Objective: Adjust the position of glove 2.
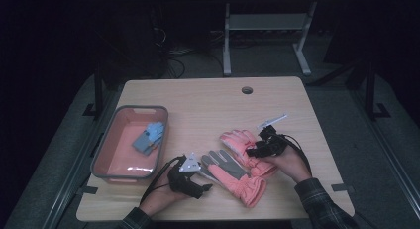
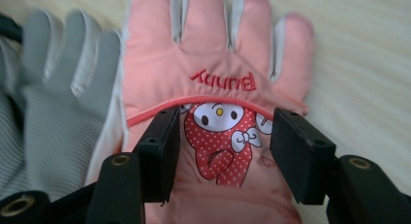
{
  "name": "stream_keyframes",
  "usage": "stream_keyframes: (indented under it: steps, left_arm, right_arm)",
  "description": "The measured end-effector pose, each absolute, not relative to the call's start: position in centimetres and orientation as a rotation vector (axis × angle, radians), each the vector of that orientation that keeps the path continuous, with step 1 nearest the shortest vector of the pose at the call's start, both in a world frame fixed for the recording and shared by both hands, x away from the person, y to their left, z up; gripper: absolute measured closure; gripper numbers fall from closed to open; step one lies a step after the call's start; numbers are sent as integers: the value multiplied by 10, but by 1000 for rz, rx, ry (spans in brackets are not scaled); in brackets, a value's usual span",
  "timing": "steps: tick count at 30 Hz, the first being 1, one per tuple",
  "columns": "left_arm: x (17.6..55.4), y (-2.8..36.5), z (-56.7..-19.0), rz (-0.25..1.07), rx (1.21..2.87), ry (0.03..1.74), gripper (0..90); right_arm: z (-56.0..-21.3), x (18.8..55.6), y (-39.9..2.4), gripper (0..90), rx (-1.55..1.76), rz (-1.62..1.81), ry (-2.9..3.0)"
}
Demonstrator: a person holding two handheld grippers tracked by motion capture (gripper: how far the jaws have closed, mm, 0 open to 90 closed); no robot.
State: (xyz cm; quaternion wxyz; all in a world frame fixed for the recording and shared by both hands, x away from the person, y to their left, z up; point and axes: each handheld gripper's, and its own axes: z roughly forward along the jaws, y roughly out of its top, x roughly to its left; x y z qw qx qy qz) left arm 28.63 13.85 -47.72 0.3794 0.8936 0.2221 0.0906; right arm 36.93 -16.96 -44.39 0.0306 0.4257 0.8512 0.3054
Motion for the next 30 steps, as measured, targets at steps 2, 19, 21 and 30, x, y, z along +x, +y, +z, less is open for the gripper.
stream_keyframes:
  steps: [2,19,21,30]
  left_arm:
    - [286,139,-477,231,2283,567,127]
    - [286,139,-477,231,2282,567,127]
    - [286,139,-477,231,2282,568,127]
    - [286,139,-477,231,2282,567,127]
  right_arm:
    - [-446,371,-168,448,1319,920,2638]
    - [-441,371,-175,875,1221,1027,2672]
    - [-438,371,-179,877,1216,1051,2668]
    - [-411,366,-191,878,1209,1175,2614]
